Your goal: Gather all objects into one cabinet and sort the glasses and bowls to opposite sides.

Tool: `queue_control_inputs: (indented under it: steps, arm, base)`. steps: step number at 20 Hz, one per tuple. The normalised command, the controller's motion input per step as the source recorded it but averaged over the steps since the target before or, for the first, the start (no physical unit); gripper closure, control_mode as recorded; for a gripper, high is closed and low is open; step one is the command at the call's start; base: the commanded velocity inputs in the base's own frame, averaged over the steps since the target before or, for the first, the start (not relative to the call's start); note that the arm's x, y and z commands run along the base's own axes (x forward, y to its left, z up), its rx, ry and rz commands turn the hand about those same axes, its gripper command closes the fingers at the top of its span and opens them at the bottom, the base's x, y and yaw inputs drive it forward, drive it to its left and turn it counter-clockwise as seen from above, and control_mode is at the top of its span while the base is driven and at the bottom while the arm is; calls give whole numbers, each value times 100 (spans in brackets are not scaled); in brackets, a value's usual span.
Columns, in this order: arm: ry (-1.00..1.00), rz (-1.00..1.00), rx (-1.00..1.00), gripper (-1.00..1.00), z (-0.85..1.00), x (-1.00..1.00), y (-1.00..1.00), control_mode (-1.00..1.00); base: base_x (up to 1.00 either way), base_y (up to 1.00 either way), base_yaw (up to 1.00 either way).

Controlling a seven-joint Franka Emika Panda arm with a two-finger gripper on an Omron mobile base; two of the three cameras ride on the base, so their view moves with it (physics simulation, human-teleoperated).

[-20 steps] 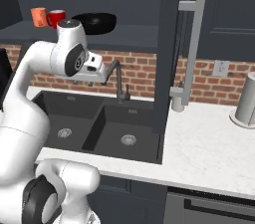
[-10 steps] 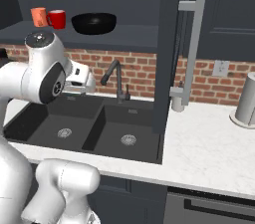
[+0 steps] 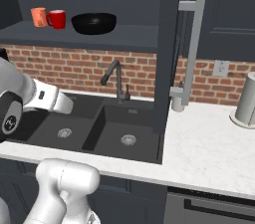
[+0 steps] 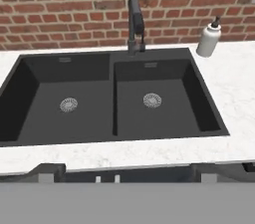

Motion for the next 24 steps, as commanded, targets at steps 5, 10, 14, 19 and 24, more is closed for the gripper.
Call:
queue_control_inputs:
  steps: [5, 10, 14, 19, 24]
  arm:
    - [0, -8, 0, -100, 25, -17, 0, -100]
    - [1, 0, 3, -100, 17, -2, -10, -100]
    - [21, 0, 2, -100, 0, 1, -13, -100]
    - [29, 0, 0, -100, -4, 5, -4, -100]
    - [24, 0, 0, -100, -10, 5, -5, -100]
  base:
    - [0, 0, 0]
    - [0, 0, 0]
    - [0, 0, 0]
    - [0, 0, 0]
    - [0, 0, 0]
